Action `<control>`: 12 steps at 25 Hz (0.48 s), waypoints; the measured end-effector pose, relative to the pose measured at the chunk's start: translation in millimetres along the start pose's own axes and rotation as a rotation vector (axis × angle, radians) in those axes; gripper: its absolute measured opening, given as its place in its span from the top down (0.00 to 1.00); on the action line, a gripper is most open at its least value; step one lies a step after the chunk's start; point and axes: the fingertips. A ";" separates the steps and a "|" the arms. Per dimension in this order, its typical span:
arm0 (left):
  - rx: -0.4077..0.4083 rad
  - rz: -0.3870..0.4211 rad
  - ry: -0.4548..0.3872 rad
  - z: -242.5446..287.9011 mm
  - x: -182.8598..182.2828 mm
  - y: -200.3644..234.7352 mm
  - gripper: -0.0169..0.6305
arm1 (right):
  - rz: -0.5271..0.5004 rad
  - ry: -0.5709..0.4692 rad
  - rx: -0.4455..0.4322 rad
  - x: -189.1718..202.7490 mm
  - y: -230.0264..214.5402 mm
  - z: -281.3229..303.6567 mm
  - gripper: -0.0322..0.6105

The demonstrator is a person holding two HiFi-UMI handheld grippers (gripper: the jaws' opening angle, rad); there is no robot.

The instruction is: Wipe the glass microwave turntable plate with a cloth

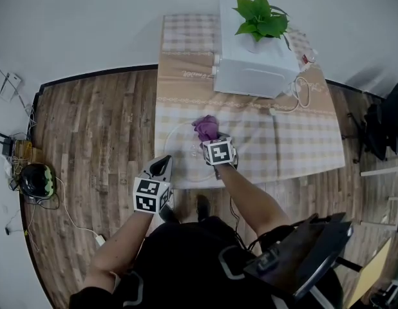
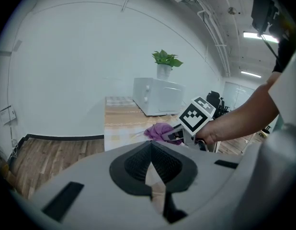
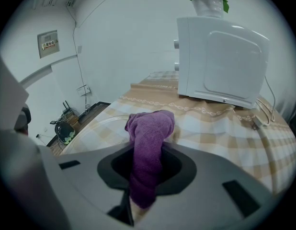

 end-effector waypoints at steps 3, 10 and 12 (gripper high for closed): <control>0.006 -0.005 0.007 1.0 2.8 -1.4 0.97 | 0.000 0.003 0.002 4.3 -9.1 -3.2 0.82; 0.002 -0.018 0.026 0.1 13.1 -1.4 0.97 | -0.007 0.016 0.052 15.6 -36.8 -17.0 0.82; 0.001 -0.033 0.019 -1.5 13.8 0.1 0.97 | -0.031 0.022 0.077 16.9 -42.6 -21.6 0.82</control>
Point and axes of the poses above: the fingertips, and each gripper's own axes: z forward along the fingers, y to its left, x out of its underside, and after that the axes turned 2 degrees about x, right-handed
